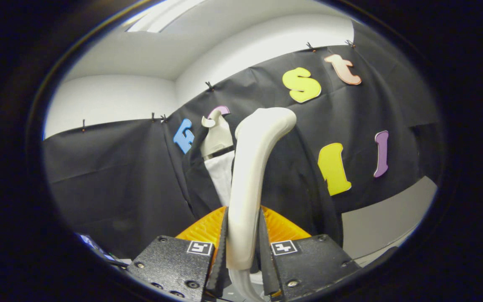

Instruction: Iron the clothes twice with a garment steamer, once on the left side and once on the right side.

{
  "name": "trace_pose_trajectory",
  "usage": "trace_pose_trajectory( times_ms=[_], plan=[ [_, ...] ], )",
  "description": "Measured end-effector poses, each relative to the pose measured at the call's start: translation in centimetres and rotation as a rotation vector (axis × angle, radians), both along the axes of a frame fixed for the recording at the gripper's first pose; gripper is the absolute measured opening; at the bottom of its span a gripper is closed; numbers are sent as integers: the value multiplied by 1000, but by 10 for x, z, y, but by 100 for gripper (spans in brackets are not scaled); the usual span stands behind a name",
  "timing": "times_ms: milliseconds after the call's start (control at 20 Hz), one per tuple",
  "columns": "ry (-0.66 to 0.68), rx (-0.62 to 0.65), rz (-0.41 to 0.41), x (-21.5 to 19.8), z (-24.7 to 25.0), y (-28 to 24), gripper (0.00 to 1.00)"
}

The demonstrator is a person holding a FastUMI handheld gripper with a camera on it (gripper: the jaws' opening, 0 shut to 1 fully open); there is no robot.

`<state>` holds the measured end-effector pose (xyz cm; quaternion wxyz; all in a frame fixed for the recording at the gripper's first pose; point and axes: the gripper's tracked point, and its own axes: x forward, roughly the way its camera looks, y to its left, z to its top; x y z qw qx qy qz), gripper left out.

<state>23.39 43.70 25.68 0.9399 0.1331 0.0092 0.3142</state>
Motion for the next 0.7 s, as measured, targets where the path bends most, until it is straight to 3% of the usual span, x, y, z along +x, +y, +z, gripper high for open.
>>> trace_pose_trajectory(
  times_ms=[700],
  plan=[
    [83,-62,24,22,-42,20,38]
  ],
)
